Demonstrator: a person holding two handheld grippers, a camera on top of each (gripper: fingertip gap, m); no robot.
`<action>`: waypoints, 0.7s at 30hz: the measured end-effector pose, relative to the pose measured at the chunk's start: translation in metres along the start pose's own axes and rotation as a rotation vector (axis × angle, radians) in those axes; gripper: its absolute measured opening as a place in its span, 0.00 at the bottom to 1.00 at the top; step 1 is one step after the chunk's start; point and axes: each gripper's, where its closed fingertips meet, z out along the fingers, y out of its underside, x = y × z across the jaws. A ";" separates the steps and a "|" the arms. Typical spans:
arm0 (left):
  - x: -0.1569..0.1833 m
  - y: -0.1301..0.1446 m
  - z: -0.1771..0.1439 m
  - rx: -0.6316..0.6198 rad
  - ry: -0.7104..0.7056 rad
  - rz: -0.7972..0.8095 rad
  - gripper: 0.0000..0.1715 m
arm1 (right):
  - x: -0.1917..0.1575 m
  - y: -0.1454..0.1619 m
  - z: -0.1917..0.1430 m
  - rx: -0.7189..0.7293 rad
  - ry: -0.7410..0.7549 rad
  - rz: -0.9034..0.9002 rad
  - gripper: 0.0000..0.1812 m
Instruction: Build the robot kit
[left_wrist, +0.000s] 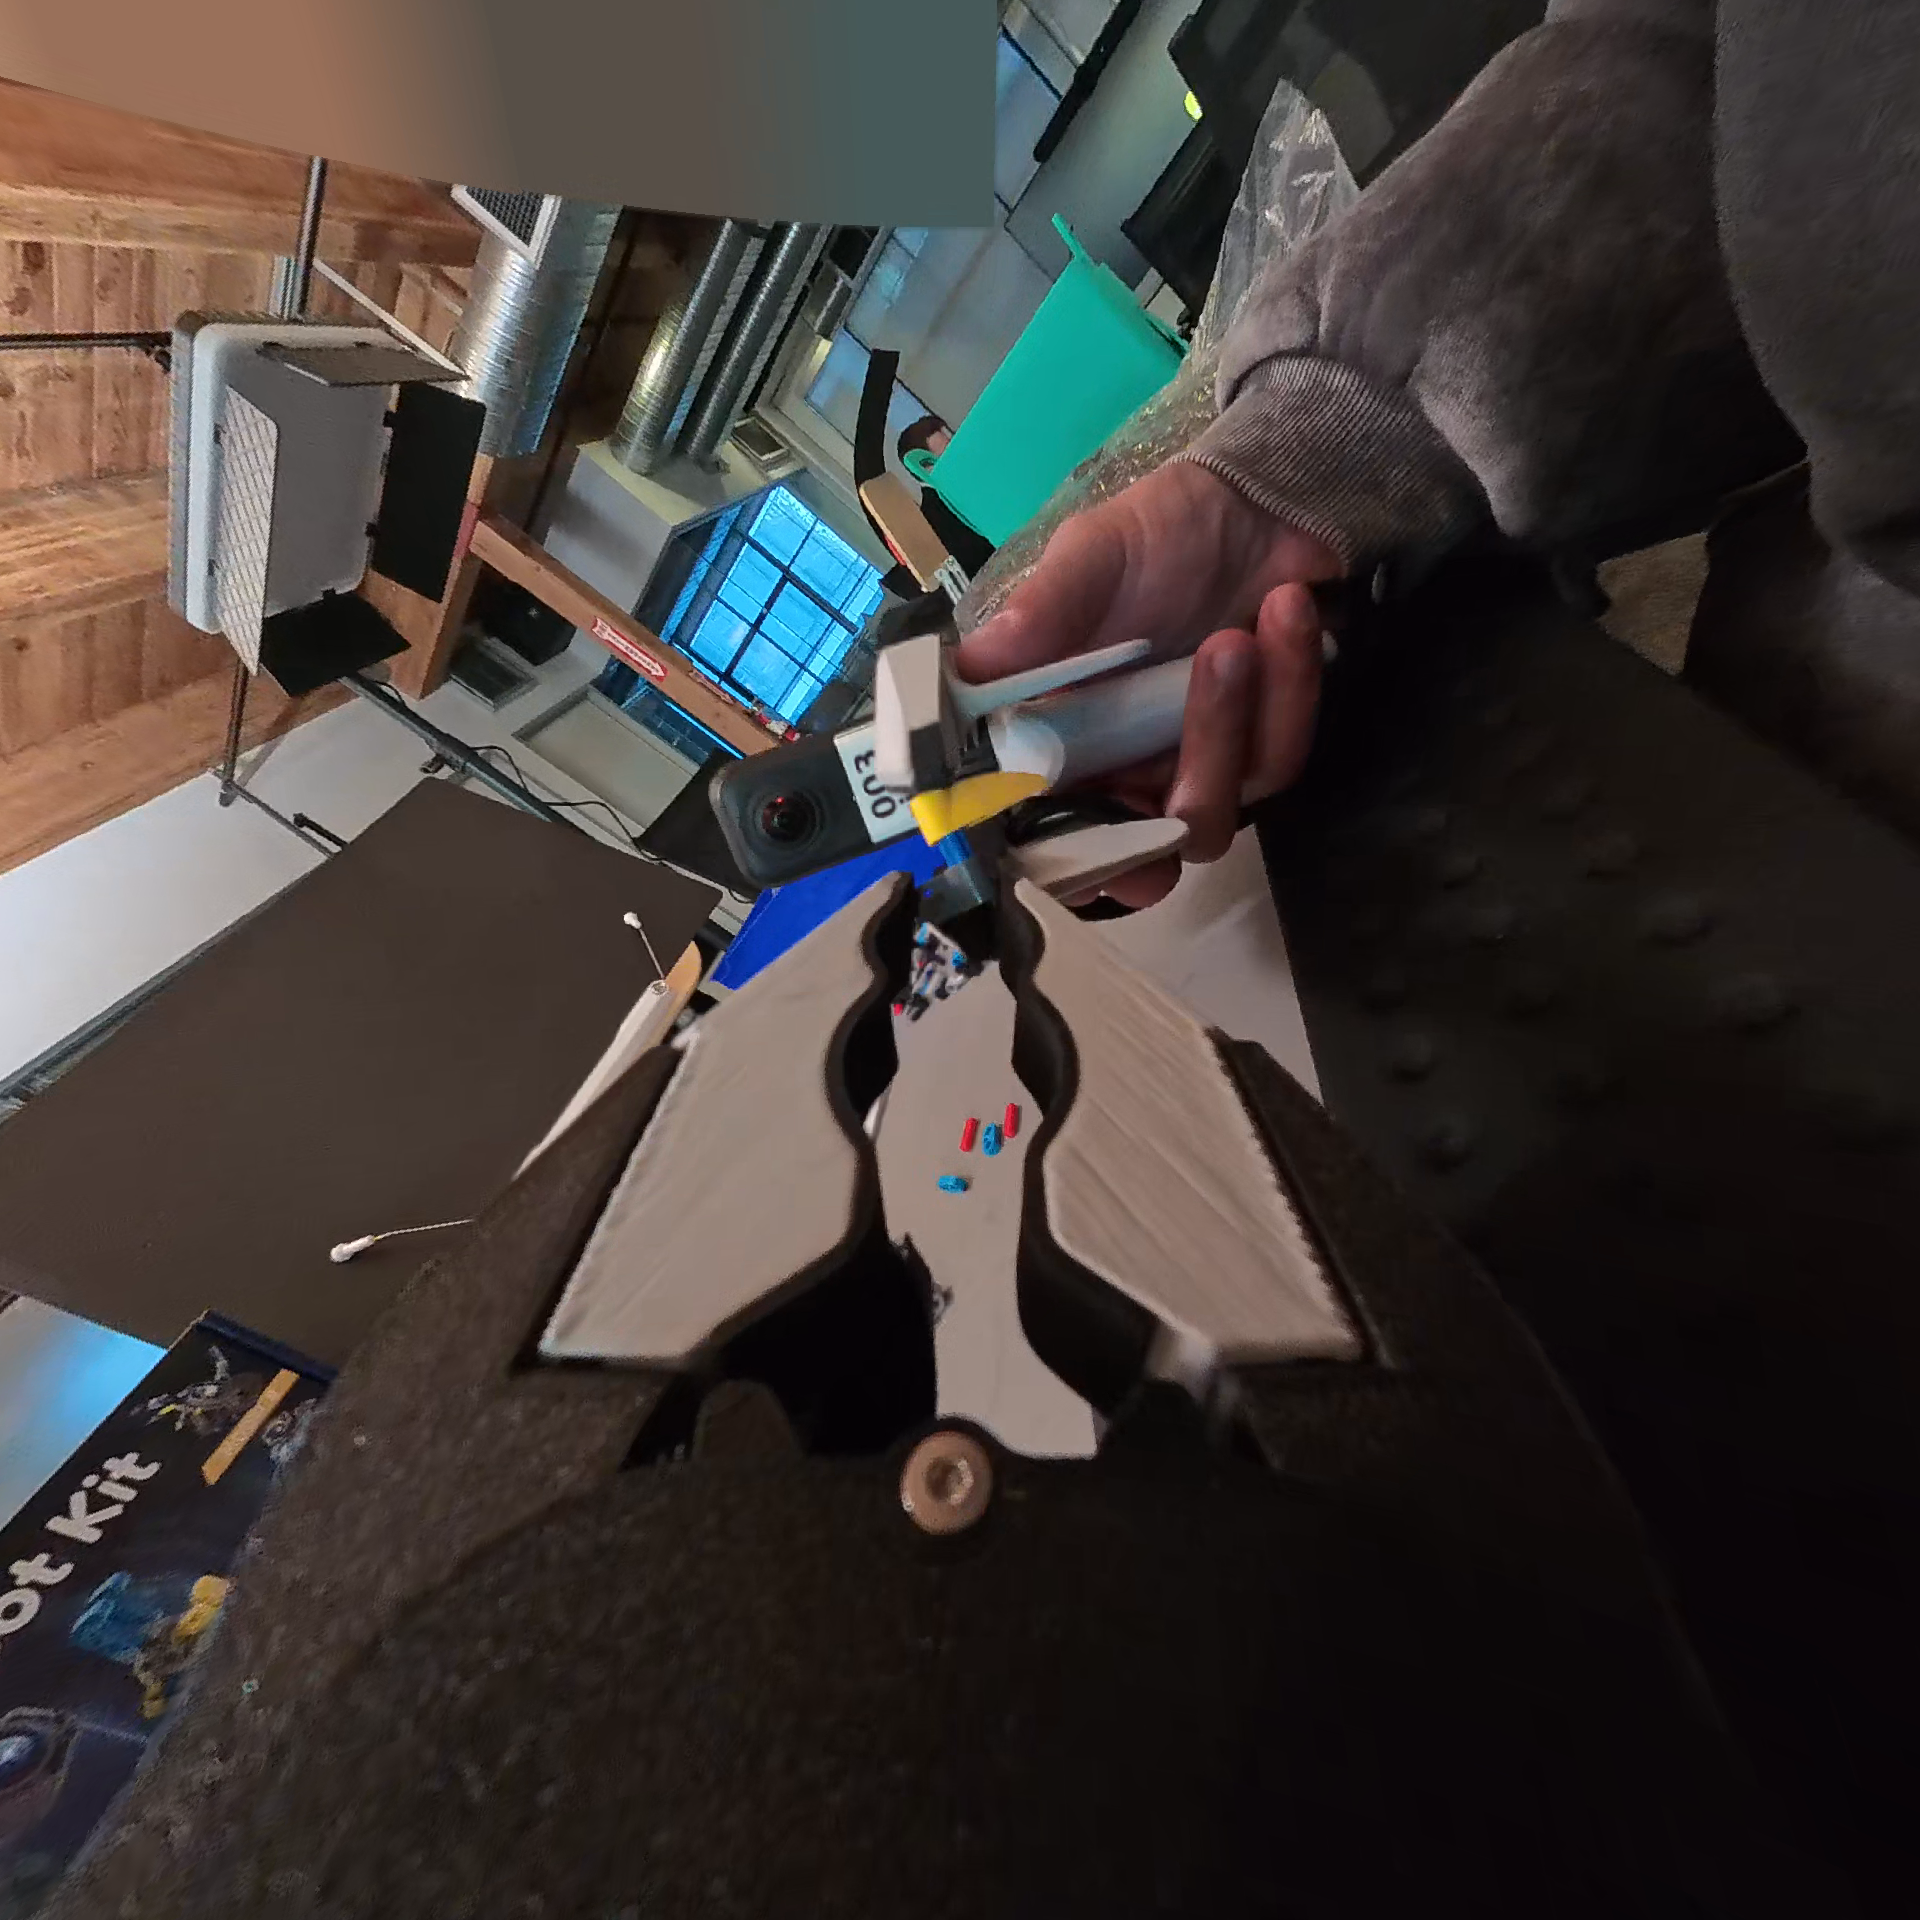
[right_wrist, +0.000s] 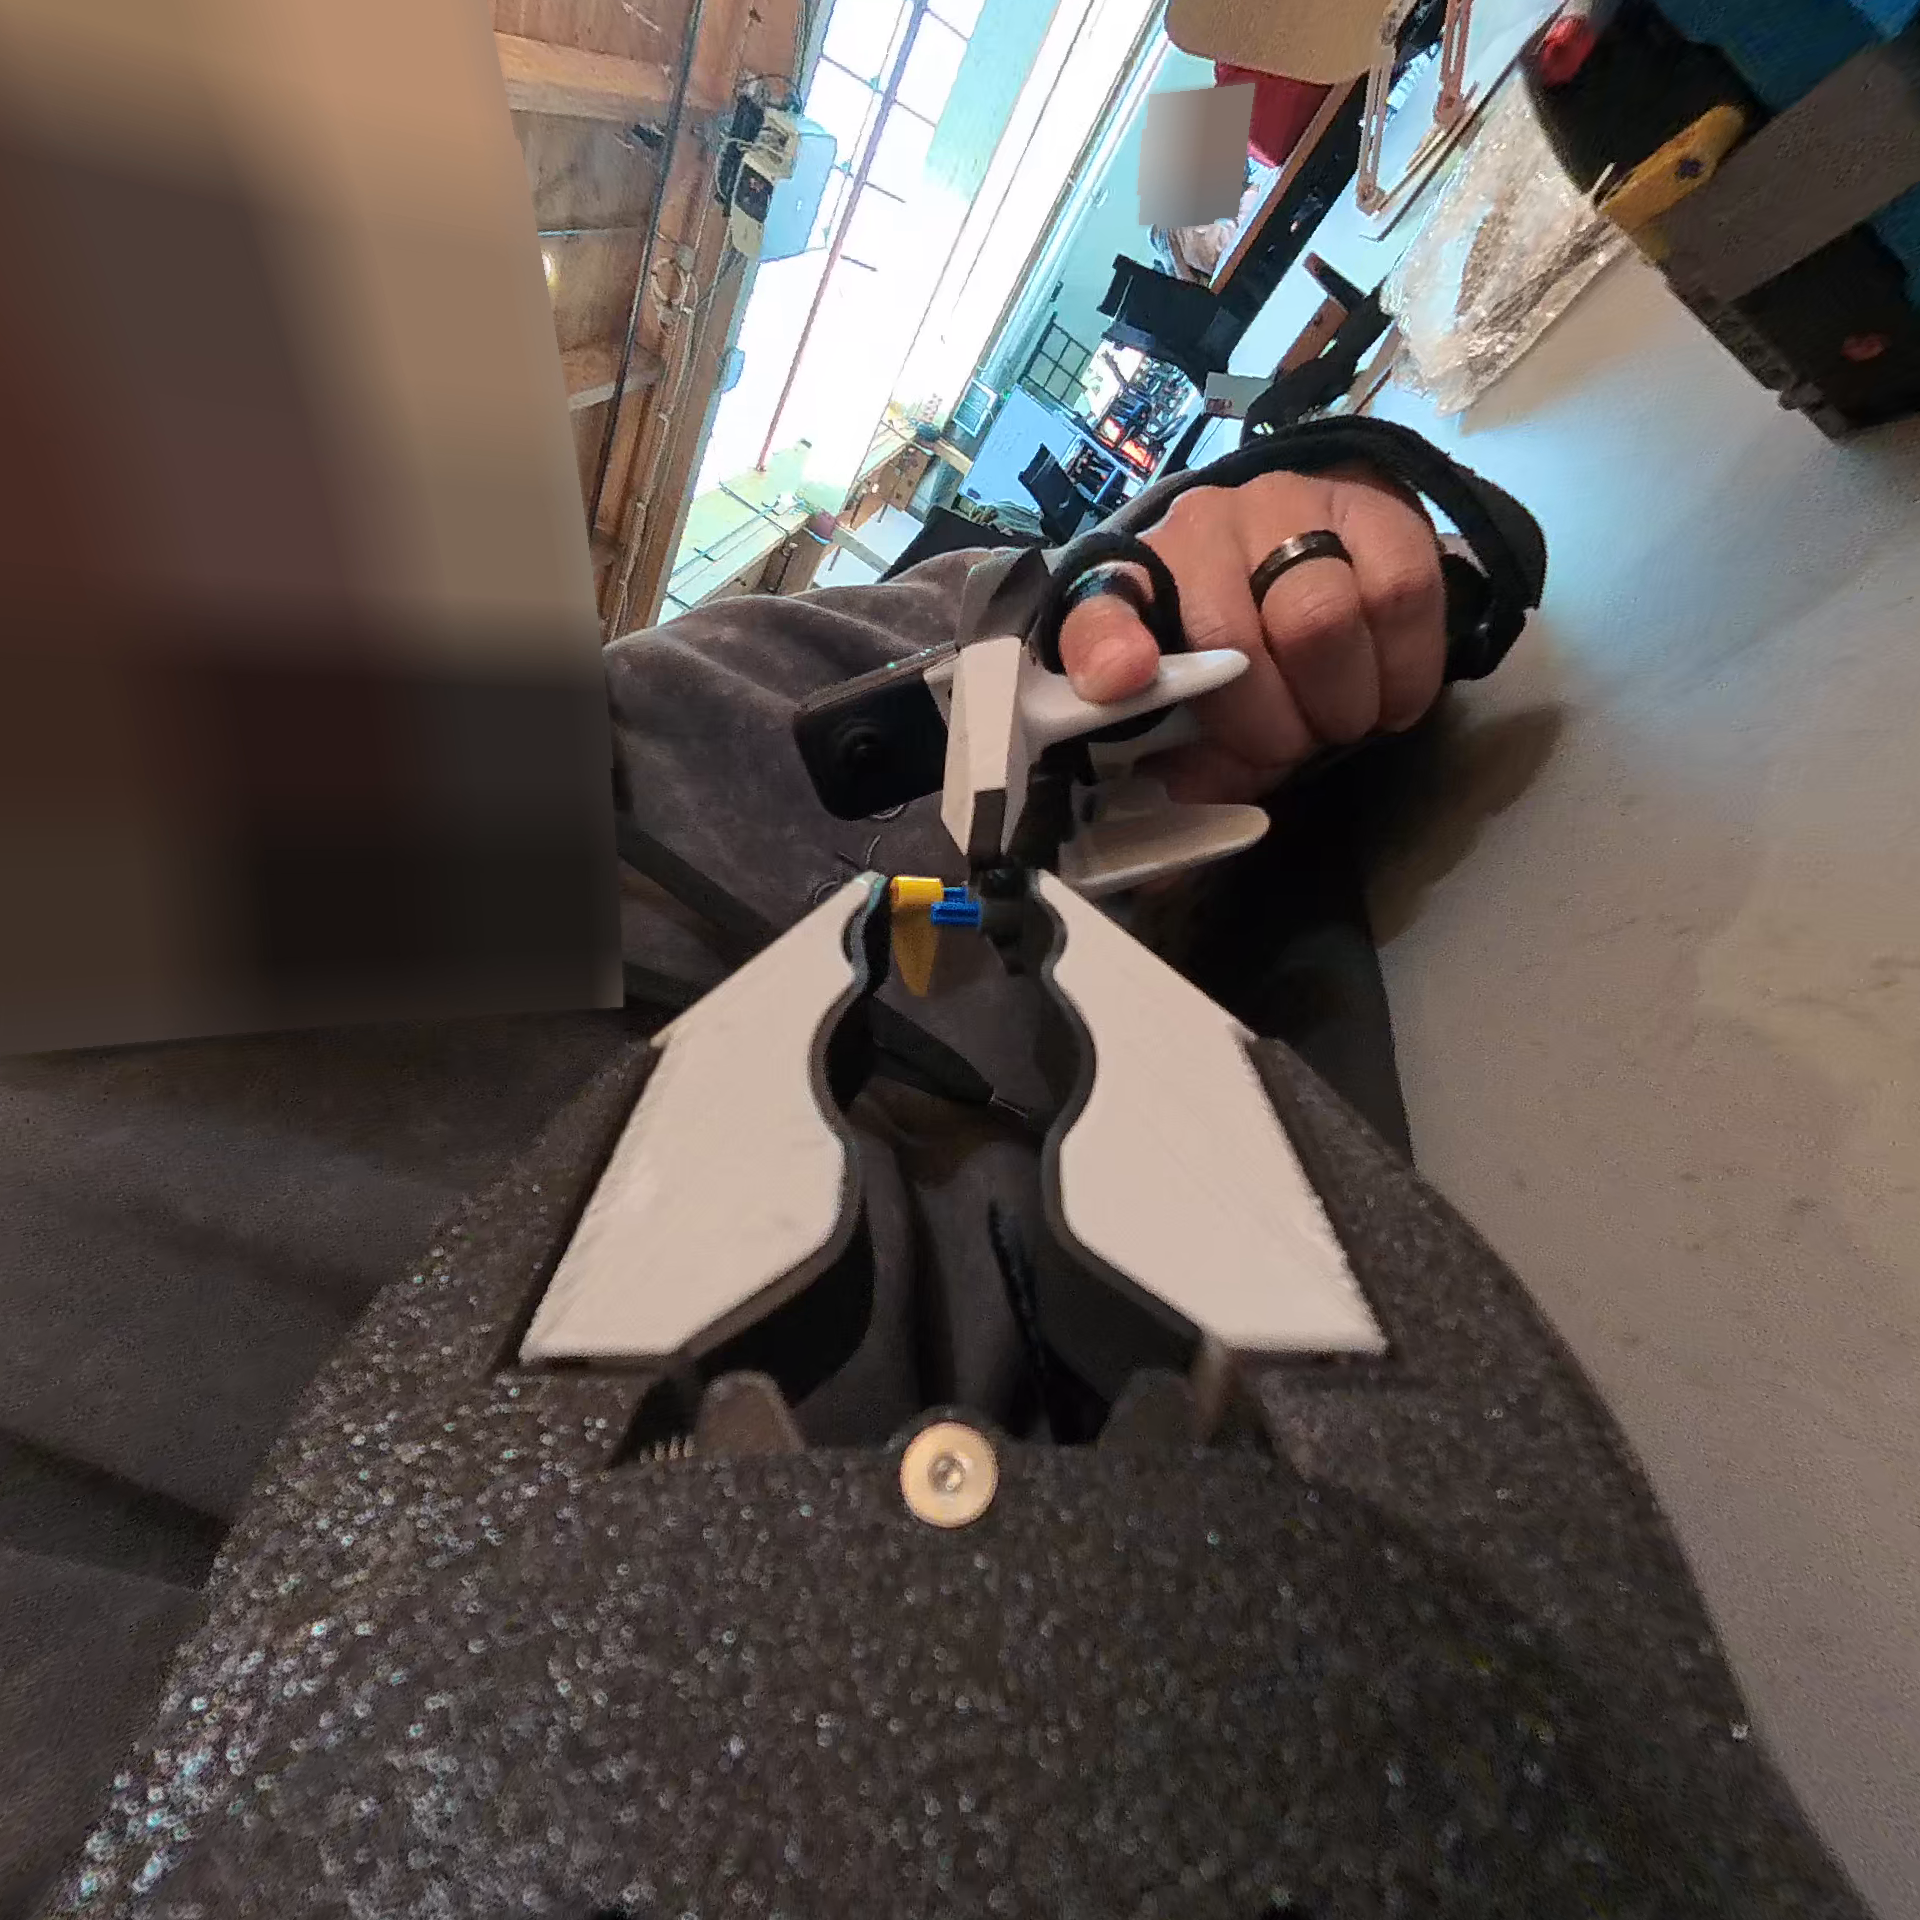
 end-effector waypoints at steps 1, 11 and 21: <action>0.000 0.000 0.000 0.001 -0.001 0.003 0.09 | 0.000 0.000 0.000 0.002 -0.003 0.004 0.13; 0.008 0.000 0.000 -0.011 0.041 0.000 0.08 | 0.004 0.006 0.001 -0.014 0.008 0.092 0.11; 0.010 0.005 0.000 -0.077 0.046 -0.012 0.08 | 0.013 0.006 0.000 -0.013 0.073 0.069 0.09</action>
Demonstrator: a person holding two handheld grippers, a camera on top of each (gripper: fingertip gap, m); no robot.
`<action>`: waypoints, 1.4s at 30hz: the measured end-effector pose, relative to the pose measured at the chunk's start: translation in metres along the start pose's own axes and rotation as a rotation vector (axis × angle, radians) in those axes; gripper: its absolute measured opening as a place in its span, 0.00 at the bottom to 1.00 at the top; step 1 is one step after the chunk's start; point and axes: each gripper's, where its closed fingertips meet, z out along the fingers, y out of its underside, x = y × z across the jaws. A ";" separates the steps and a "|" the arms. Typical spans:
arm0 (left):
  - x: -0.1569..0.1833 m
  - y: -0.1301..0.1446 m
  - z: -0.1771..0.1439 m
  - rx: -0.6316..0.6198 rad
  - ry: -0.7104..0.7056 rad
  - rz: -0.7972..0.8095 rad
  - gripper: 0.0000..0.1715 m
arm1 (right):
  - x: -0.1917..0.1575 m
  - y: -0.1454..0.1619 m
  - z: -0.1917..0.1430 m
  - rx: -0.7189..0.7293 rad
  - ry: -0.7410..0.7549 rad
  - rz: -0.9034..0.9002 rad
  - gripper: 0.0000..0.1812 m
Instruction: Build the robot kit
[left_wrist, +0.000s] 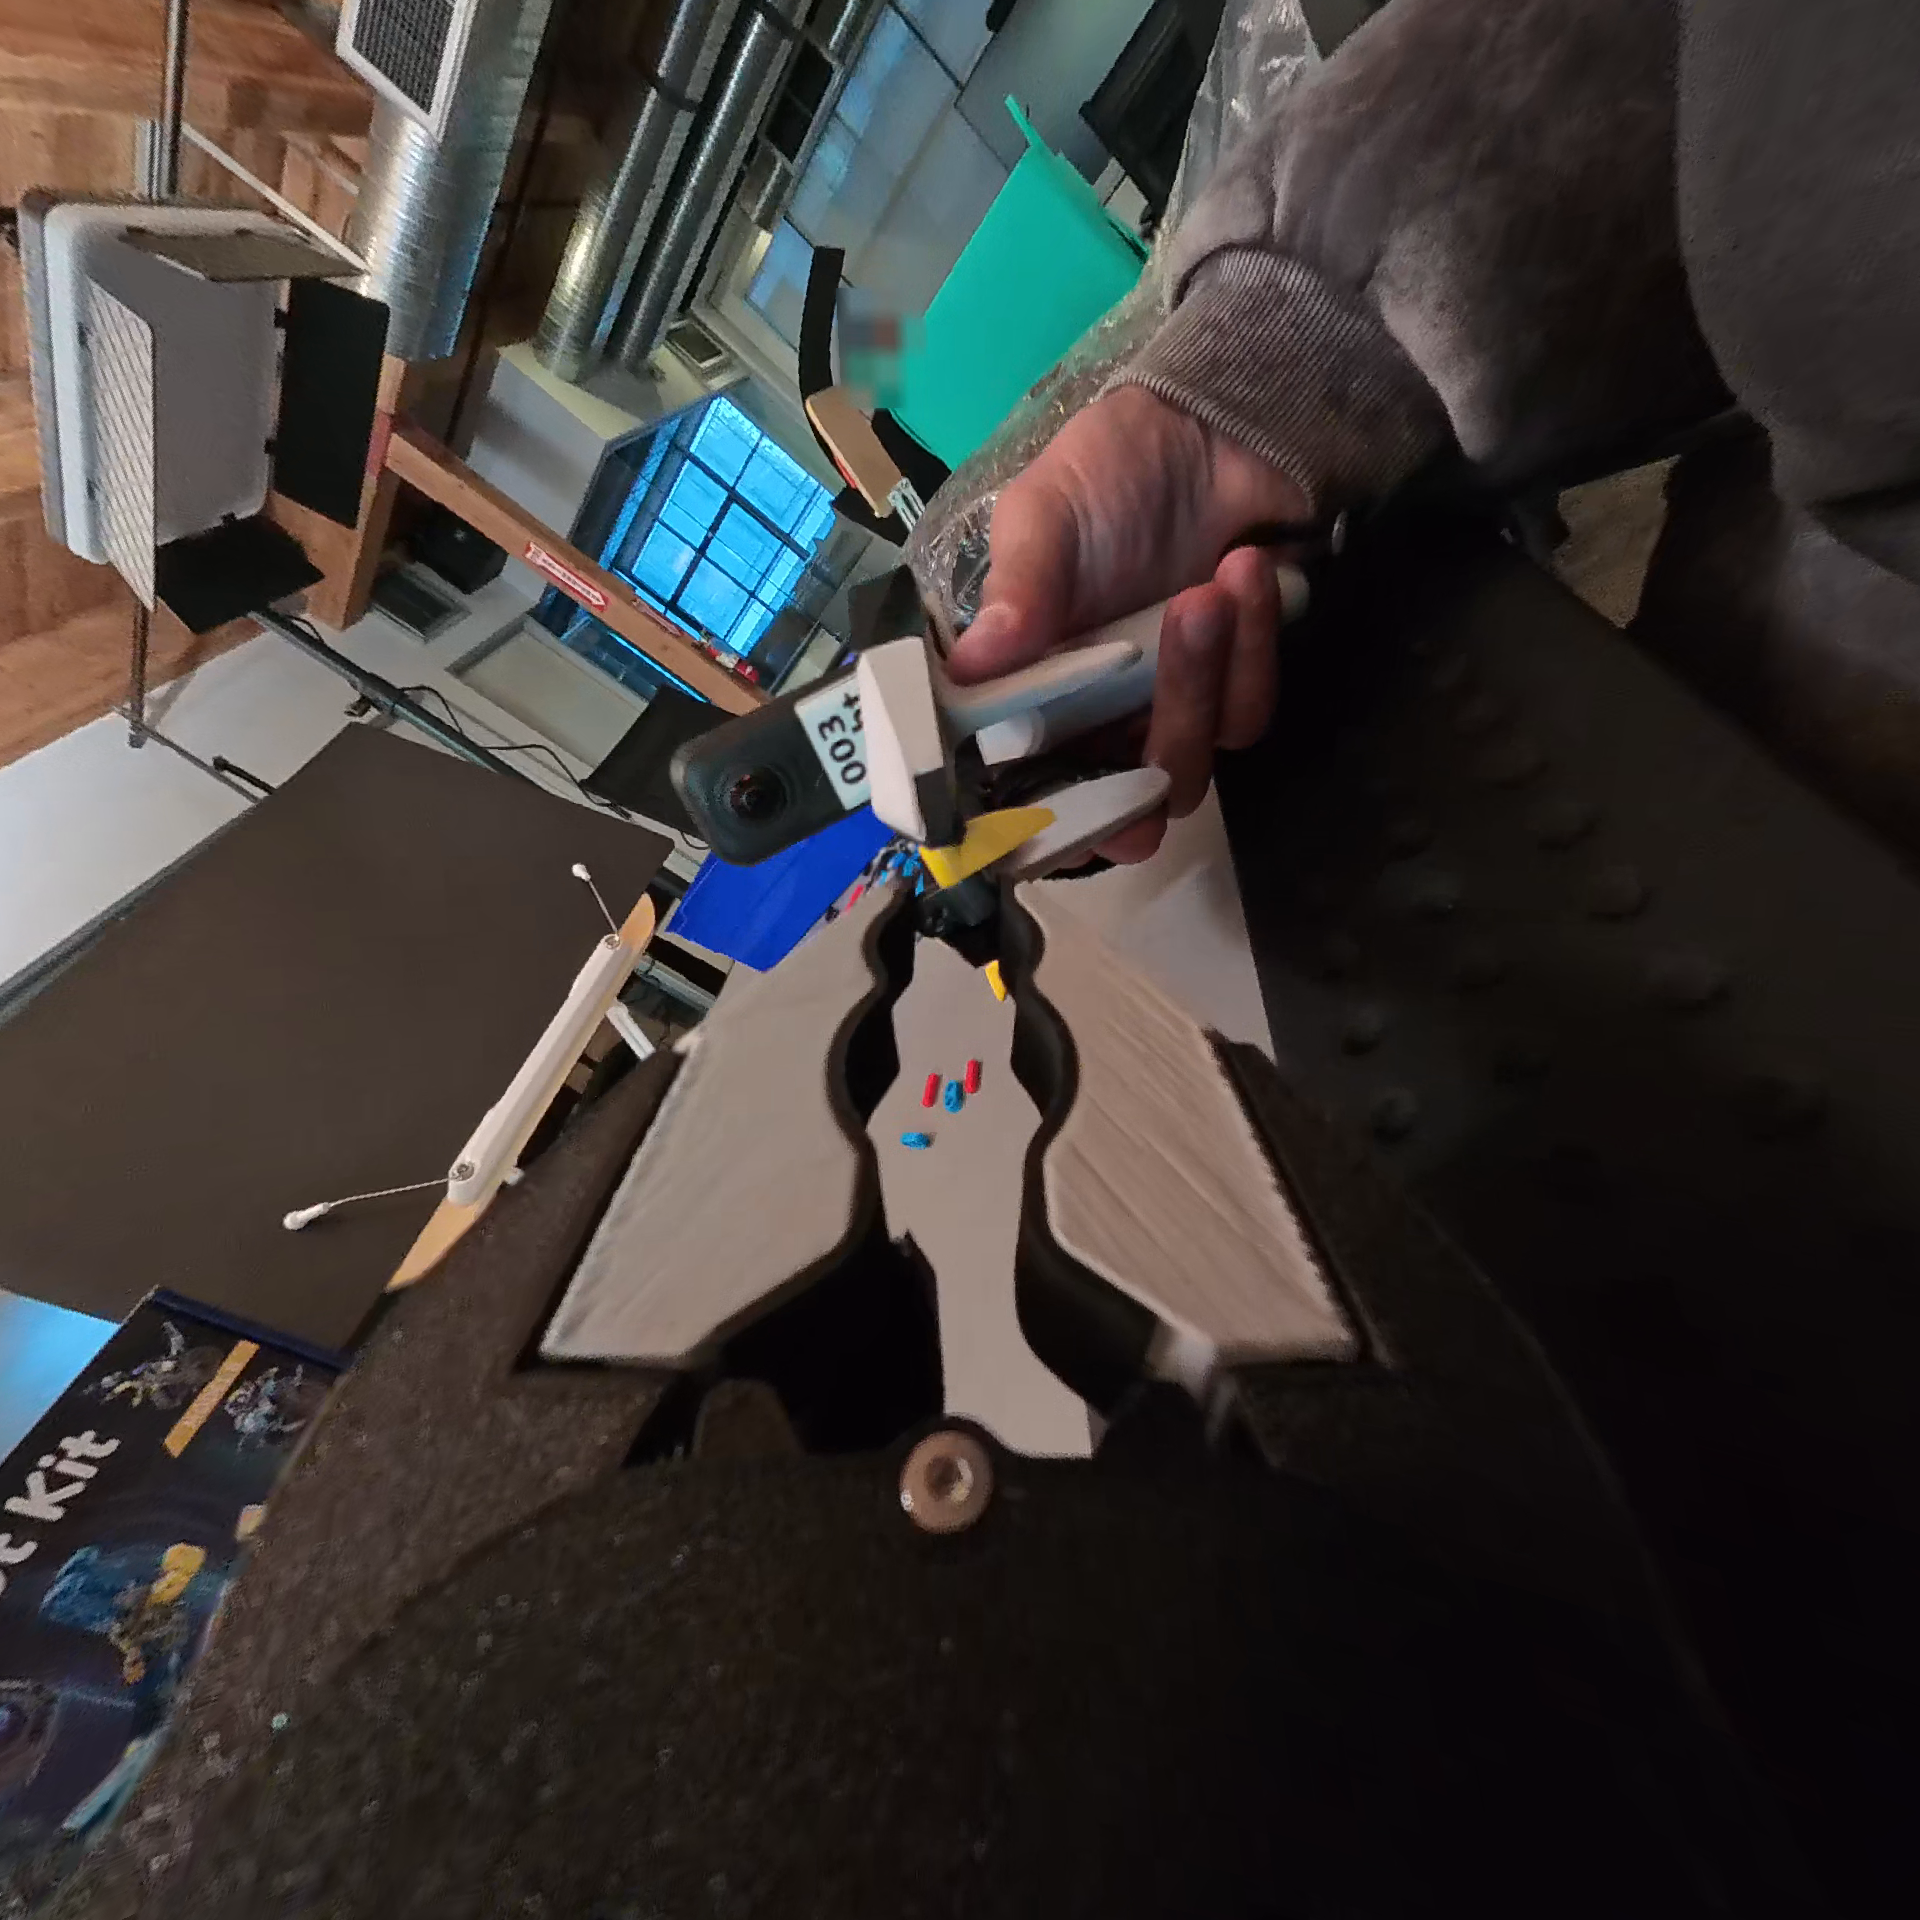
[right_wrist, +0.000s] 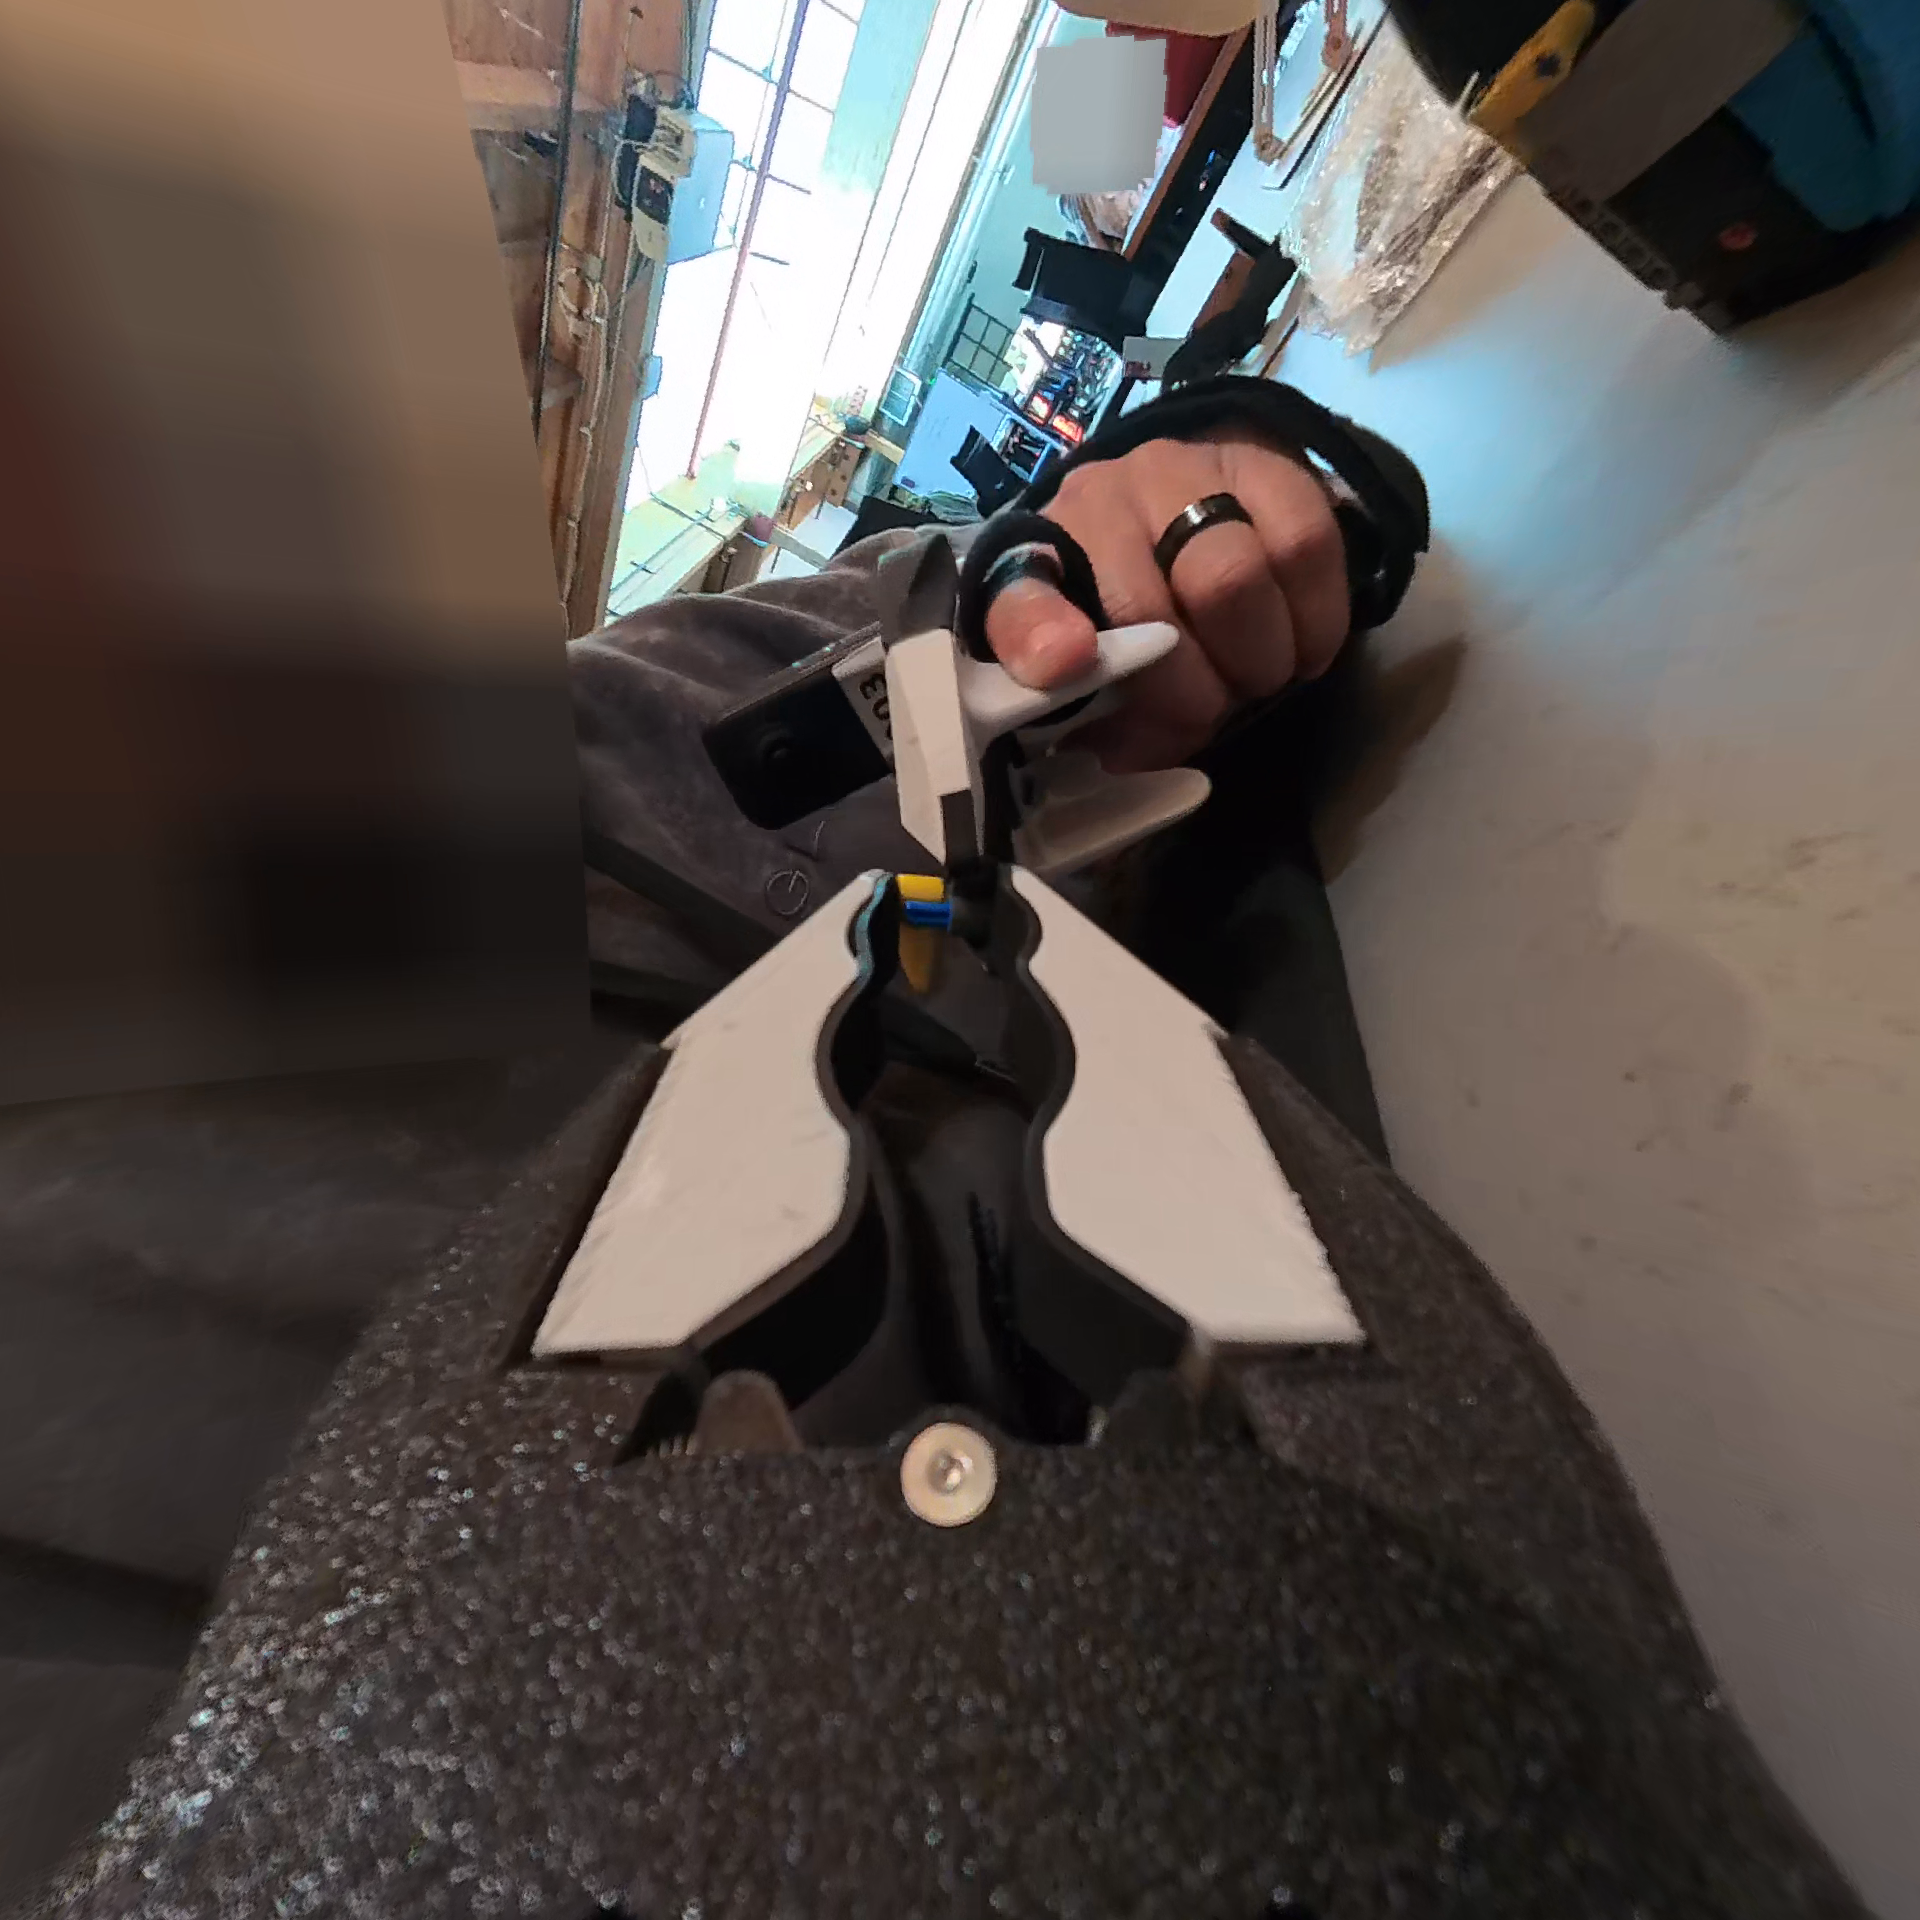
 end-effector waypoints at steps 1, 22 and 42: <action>0.001 -0.001 -0.001 0.002 -0.001 0.008 0.08 | -0.001 0.001 0.001 -0.007 -0.004 -0.002 0.08; 0.004 0.074 0.015 -0.332 0.087 -0.303 0.09 | 0.102 -0.027 -0.196 -0.204 1.340 -0.564 0.15; 0.014 0.078 0.016 -0.354 0.112 -0.231 0.09 | 0.129 -0.034 -0.189 -0.164 1.227 -0.400 0.05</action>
